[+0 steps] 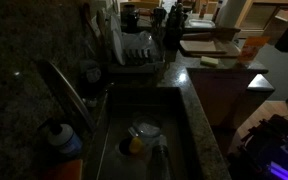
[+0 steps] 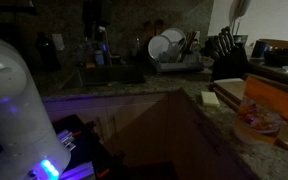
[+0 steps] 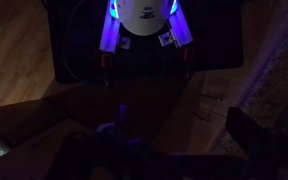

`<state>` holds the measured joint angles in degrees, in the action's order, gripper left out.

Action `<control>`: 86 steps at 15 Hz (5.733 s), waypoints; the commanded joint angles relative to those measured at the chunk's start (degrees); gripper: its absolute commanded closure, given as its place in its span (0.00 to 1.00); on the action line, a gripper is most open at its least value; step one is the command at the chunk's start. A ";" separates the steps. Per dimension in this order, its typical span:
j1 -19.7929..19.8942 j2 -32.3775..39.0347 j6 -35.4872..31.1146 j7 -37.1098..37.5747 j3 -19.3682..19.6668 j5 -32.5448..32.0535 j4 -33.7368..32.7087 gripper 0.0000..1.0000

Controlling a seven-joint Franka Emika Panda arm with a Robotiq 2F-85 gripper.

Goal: Open the tap

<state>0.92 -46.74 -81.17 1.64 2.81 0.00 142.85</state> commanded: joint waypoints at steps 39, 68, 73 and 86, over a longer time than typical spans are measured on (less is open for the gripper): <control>-27.25 36.86 -57.35 -24.86 -14.50 9.67 2.10 0.00; -25.92 77.86 -99.29 7.98 -17.69 -16.38 -30.12 0.00; -35.93 79.67 -109.49 11.47 -4.92 -18.40 -31.95 0.00; -40.19 90.75 -117.04 8.77 -2.51 -13.15 -48.64 0.00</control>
<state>-39.27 44.04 -198.21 10.42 0.31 -13.14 94.17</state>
